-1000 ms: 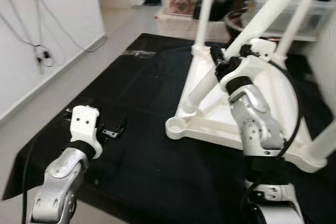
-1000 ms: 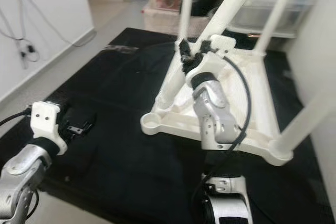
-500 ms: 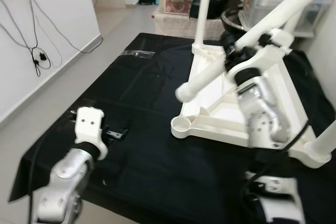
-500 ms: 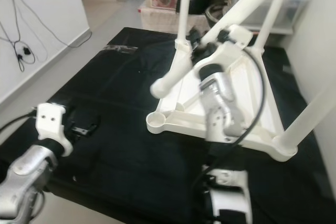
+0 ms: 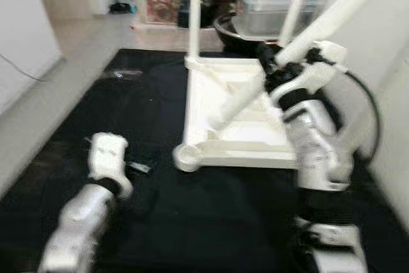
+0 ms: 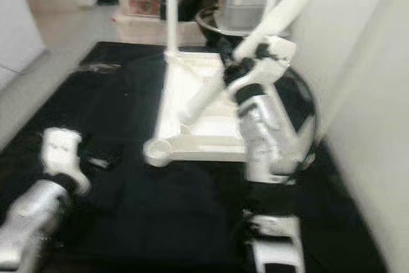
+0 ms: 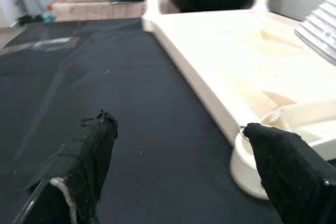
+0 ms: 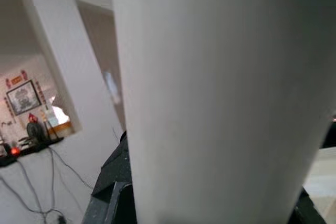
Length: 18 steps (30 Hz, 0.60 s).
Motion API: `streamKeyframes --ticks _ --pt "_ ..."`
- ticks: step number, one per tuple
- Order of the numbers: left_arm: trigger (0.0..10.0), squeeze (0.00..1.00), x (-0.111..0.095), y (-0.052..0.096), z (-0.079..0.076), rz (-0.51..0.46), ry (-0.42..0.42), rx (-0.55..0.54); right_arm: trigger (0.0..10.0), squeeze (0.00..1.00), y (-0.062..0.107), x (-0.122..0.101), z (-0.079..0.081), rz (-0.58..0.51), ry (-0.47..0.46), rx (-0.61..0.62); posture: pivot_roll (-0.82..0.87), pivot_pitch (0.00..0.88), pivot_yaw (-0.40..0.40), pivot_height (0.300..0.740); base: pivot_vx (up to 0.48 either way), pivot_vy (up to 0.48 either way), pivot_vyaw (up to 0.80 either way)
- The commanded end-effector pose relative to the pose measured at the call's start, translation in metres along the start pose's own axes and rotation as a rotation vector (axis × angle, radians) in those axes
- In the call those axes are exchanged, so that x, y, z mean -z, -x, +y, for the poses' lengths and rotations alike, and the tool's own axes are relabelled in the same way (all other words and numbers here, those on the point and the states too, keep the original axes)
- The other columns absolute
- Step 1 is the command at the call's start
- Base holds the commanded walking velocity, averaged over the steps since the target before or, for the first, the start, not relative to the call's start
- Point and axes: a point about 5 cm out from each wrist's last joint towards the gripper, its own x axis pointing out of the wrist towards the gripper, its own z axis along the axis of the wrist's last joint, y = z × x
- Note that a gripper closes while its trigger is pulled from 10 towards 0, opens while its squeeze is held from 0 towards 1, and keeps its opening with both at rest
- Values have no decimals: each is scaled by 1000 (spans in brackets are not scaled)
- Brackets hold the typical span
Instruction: Building children table
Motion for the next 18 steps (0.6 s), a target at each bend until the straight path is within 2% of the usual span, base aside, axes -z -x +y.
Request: streamKeyframes --ticks 1,3,10,14,18 --pt "10000 0 3 1 -2 16 38 6 10000 0 3 -3 1 -10 45 -46 63 0 -23 740 0 0 0" --pt "10000 0 2 0 0 15 67 -2 10000 0 5 2 9 13 64 -100 67 0 -23 740 0 480 0" --pt "10000 0 2 0 0 14 50 4 10000 0 5 6 18 27 49 -141 69 0 -20 740 0 480 0" --pt "10000 0 0 -1 2 4 13 -25 10000 0 5 9 22 40 55 -164 74 0 -18 740 0 228 0" --pt "10000 0 1 -1 3 3 34 -31 10000 0 5 10 25 46 97 -202 75 0 -18 740 0 0 0"
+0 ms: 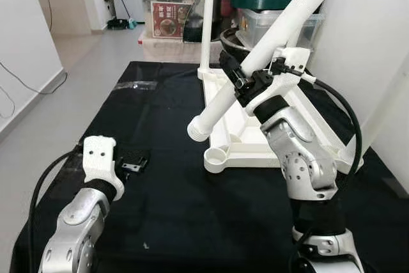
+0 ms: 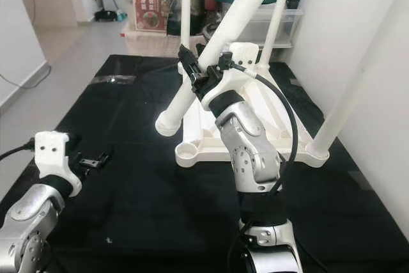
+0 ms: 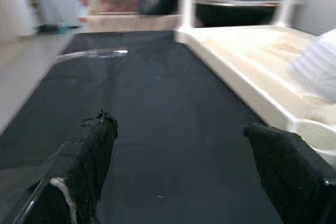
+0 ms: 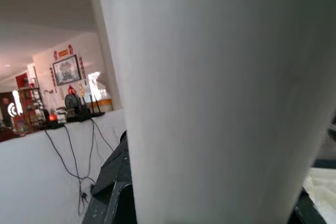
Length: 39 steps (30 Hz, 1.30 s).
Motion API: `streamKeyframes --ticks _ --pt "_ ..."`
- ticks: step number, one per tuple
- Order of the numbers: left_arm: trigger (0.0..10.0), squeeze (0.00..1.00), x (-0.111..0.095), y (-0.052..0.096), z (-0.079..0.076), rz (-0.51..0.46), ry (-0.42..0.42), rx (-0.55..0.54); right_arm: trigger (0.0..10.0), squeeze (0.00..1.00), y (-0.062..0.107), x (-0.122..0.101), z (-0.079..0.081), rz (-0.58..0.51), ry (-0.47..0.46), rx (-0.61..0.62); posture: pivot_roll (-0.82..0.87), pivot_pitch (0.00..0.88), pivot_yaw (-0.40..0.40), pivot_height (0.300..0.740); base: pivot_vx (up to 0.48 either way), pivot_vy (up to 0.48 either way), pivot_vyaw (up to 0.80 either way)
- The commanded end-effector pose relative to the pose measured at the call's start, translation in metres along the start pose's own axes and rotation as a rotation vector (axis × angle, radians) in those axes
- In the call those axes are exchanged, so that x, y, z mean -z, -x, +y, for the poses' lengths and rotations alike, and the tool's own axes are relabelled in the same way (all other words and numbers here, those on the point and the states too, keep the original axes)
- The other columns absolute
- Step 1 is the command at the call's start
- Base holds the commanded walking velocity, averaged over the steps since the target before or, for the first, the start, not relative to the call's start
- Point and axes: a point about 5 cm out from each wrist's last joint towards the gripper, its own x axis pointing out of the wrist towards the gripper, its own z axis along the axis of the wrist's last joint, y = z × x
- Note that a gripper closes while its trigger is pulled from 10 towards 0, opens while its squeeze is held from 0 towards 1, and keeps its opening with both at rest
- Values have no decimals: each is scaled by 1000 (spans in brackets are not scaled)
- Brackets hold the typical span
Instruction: Building children table
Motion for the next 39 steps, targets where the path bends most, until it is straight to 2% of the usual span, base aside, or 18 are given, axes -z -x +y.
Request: streamKeyframes --ticks 1,2,9,14,27,39 --pt "10000 0 2 0 2 7 2 -12 10000 0 -4 -4 8 -20 27 -49 78 0 -19 740 0 0 0" --pt "10000 0 2 0 2 8 0 -12 10000 0 -4 -4 8 -15 57 -66 78 0 -19 740 0 0 0" --pt "10000 0 3 -1 7 4 -15 -43 10000 0 -6 -5 1 1 103 -80 86 0 -27 740 0 0 0" --pt "10000 0 0 -3 7 -8 19 -33 10000 0 -7 -5 3 -4 94 -82 86 0 -25 740 0 0 0" --pt "10000 0 -7 -8 -1 -48 14 9 10000 0 -6 -1 9 -21 99 -94 81 0 -16 740 397 0 0" --pt "10000 0 -4 -4 -6 -39 1 23 10000 0 -9 -3 7 -13 133 -128 86 0 -25 740 0 0 0"
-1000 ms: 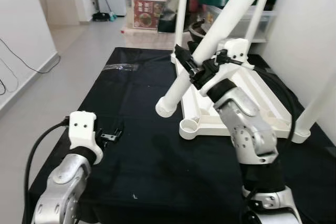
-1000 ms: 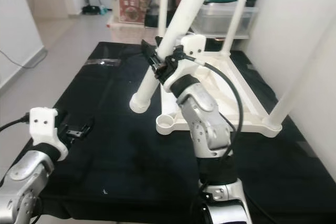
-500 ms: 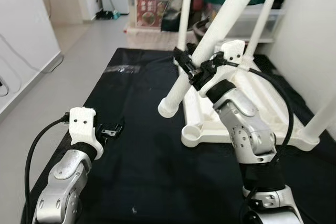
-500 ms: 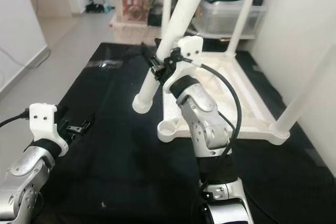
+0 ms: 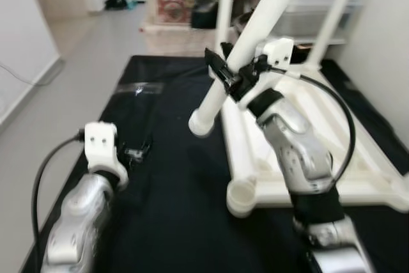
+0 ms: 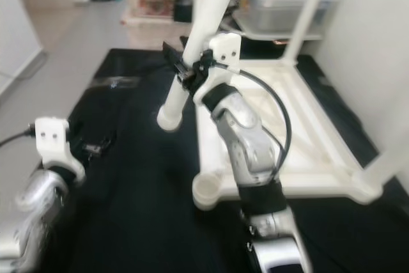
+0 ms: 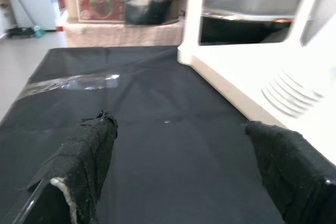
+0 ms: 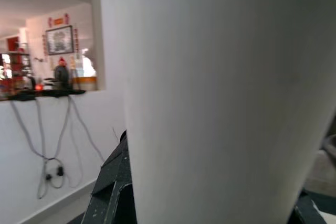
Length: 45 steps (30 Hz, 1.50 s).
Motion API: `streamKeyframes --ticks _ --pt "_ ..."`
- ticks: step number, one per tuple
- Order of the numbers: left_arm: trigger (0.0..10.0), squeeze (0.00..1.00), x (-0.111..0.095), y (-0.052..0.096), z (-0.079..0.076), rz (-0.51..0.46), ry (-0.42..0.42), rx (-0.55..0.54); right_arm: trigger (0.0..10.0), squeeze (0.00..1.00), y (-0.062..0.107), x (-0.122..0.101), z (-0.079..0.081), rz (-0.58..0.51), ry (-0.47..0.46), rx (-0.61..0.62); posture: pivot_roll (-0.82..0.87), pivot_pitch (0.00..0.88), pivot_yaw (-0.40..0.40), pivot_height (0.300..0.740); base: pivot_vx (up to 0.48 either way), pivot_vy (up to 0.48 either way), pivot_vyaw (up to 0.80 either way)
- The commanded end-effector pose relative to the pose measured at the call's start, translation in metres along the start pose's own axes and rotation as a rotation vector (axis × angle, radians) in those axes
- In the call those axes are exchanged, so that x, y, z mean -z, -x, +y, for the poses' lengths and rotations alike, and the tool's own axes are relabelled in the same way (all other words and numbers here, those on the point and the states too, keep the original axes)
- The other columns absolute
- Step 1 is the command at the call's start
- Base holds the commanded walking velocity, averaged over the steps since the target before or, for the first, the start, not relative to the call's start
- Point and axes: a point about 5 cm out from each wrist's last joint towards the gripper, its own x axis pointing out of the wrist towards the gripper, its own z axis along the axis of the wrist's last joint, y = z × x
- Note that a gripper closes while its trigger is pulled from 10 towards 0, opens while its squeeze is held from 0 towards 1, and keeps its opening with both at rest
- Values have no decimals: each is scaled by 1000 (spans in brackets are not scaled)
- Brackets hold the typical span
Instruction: Building children table
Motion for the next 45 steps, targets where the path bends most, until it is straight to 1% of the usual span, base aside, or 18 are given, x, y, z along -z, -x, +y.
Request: streamKeyframes --ticks 1,6,7,8,10,11,13,14,16,17,18,21,25,30,31,33,36,45 --pt "10000 0 4 4 7 20 -20 -23 10000 0 -7 -1 14 -16 -6 -62 86 0 -25 740 0 0 0" --pt "10000 0 6 6 2 22 -27 -10 10000 0 -5 -2 13 4 1 -115 84 0 -28 740 0 0 0" --pt "10000 0 7 7 1 29 -32 -5 10000 0 0 0 15 68 6 -242 80 0 -28 740 0 0 0" --pt "10000 0 7 7 1 29 -32 -5 10000 0 0 0 15 68 6 -242 80 0 -28 740 0 0 0" --pt "10000 0 11 9 1 41 -51 4 10000 0 5 -2 11 103 27 -339 78 0 -30 740 0 0 0" --pt "10000 0 14 11 1 51 -56 6 10000 0 10 -6 1 134 77 -410 77 0 -31 740 0 0 0" --pt "10000 0 14 11 1 53 -54 5 10000 0 11 -7 -2 150 92 -430 77 0 -31 740 0 0 0" --pt "10000 0 15 12 0 54 -51 4 10000 0 16 -10 -10 182 122 -485 79 0 -39 740 0 0 0" --pt "10000 0 16 13 1 56 -46 -4 10000 0 19 -13 -20 222 157 -525 81 0 -43 740 0 0 0" --pt "10000 0 16 13 1 56 -46 -4 10000 0 19 -13 -20 222 157 -525 81 0 -43 740 0 0 0" --pt "10000 0 16 14 1 58 -43 -9 10000 0 19 -19 -28 245 167 -547 80 0 -48 740 0 0 0" --pt "10000 0 17 14 1 60 -40 -11 10000 0 20 -27 -36 255 168 -578 83 0 -51 740 0 0 0" --pt "10000 0 19 16 1 67 -30 -17 10000 0 20 -44 -46 263 134 -629 80 0 -51 740 0 0 0" --pt "10000 0 21 17 0 72 -25 -16 10000 0 21 -49 -48 275 90 -660 81 0 -52 740 0 0 0" --pt "10000 0 21 17 0 74 -25 -15 10000 0 26 -48 -48 298 72 -706 81 0 -54 740 0 0 0" --pt "10000 0 23 18 1 80 -22 -18 10000 0 42 -35 -43 391 46 -822 79 0 -52 740 0 0 0" --pt "10000 0 25 19 2 85 -20 -21 10000 0 57 -20 -35 468 35 -922 80 0 -51 740 0 0 0" --pt "10000 0 26 21 5 91 -21 -28 10000 0 60 -10 -29 485 13 -946 81 0 -51 740 0 0 0"
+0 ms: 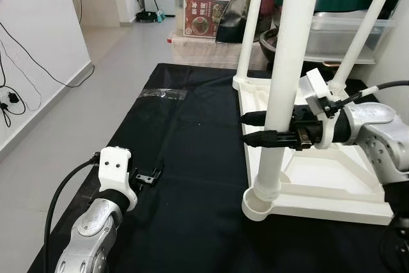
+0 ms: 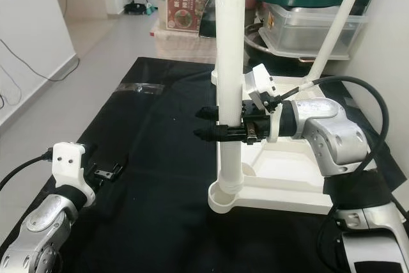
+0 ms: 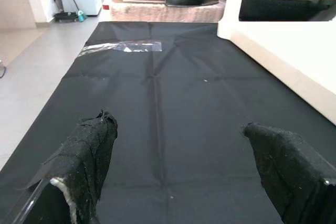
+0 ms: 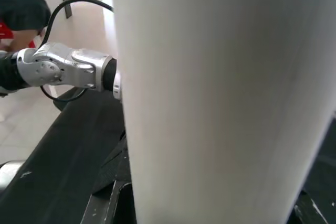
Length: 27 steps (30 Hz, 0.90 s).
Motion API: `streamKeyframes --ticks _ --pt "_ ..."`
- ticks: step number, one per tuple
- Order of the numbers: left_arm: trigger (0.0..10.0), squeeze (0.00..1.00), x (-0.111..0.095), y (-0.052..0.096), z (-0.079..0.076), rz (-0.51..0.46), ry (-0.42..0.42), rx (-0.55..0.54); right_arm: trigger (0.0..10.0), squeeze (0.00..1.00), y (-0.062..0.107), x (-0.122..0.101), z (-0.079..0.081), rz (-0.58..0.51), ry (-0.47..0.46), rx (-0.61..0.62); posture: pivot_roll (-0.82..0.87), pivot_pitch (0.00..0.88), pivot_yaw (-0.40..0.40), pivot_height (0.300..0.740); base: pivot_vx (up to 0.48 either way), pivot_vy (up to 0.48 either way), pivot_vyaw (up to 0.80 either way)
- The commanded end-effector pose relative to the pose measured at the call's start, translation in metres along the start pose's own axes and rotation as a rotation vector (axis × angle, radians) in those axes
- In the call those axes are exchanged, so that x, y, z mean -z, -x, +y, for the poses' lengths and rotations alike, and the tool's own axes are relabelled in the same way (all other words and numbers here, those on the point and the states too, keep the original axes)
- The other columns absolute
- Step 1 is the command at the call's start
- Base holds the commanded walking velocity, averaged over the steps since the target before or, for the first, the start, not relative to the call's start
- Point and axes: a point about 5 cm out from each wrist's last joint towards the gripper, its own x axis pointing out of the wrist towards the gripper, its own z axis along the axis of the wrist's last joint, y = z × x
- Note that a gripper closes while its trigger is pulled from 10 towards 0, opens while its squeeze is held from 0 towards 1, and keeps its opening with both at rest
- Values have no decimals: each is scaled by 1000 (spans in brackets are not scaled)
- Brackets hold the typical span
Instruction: Building children table
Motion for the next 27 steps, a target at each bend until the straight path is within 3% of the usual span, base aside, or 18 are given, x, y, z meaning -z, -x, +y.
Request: streamKeyframes --ticks 1,13,18,27 --pt "10000 0 3 1 3 11 4 -8 10000 0 -5 4 2 10 -6 -19 81 0 -51 740 0 0 0" --pt "10000 0 6 2 4 17 6 -20 10000 0 -27 14 27 5 -6 -98 79 0 -54 740 0 0 0" --pt "10000 0 6 2 4 17 7 -21 10000 0 -29 16 30 3 -13 -105 79 0 -54 740 0 0 0" --pt "10000 0 8 2 9 21 21 -53 10000 0 -38 25 17 -111 -107 108 79 0 -57 740 0 0 0"
